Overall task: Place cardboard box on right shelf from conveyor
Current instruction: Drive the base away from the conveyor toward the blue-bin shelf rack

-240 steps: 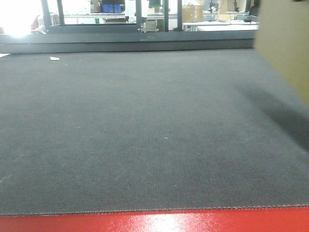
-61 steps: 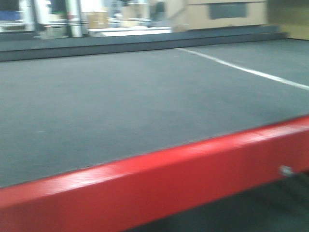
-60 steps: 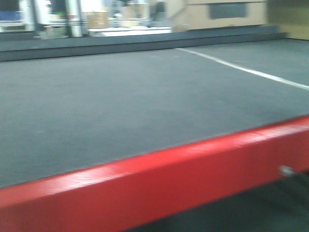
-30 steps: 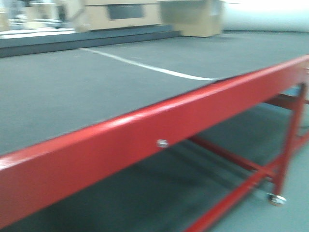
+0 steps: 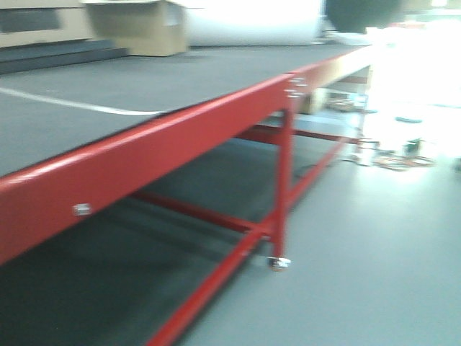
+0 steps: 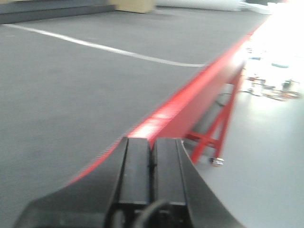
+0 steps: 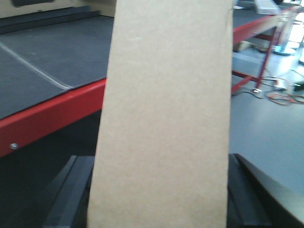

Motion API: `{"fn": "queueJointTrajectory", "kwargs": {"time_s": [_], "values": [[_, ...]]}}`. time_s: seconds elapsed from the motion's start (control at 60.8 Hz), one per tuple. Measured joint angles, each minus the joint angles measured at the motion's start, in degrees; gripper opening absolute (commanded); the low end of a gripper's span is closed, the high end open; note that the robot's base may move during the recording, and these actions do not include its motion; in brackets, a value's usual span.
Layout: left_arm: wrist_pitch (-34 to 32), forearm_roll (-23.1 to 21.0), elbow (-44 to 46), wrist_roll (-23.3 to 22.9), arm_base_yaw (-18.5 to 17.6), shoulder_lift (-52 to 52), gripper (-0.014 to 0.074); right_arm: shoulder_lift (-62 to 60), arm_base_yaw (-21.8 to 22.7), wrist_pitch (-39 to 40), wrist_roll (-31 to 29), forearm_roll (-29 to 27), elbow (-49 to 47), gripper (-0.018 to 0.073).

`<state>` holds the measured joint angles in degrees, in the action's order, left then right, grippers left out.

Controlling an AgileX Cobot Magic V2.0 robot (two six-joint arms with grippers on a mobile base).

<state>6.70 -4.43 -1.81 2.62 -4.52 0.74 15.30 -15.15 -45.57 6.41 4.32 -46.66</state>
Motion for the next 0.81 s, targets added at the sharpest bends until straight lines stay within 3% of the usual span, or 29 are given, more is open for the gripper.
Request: {"fn": "queueJointTrajectory", "kwargs": {"time_s": [0.296, 0.806], "values": [[0.0, 0.0, 0.0, 0.0, 2.4, 0.0, -0.0116, 0.0, 0.0, 0.0, 0.0, 0.0, 0.0, 0.0216], [0.0, 0.0, 0.0, 0.0, 2.8, 0.0, -0.0116, -0.2, 0.0, -0.1, 0.0, 0.0, 0.0, 0.0216]]}}
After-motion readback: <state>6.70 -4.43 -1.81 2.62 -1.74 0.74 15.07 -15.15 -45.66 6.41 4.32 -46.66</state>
